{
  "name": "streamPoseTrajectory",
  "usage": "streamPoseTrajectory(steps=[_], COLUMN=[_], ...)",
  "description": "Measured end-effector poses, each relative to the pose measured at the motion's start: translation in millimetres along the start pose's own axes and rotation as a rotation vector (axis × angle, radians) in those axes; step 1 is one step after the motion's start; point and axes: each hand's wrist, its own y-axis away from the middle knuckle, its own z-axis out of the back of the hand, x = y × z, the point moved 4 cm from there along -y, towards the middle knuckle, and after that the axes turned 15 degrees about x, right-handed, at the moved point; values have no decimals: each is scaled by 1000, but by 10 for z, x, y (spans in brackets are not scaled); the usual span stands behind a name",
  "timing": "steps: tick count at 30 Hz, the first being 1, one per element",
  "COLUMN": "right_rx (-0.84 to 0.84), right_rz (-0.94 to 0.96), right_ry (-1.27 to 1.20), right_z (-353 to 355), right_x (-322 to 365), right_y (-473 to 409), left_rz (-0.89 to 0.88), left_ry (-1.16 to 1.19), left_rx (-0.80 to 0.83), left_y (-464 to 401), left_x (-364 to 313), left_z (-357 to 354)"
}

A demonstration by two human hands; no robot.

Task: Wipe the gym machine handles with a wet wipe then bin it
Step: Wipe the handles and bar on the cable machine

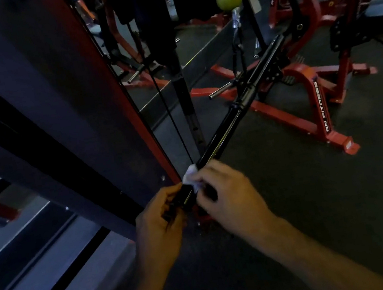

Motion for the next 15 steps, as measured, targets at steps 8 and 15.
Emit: streamPoseTrajectory(steps=[8, 15], right_rx=[-92, -496], right_rz=[130, -173], right_ry=[-116, 79], right_z=[118, 1055], right_x=[-84, -933], right_y=[164, 64], left_rz=[188, 413], left_ry=[374, 875], left_rx=[106, 223], left_y=[-79, -156], left_x=[-75, -138], left_z=[-48, -179])
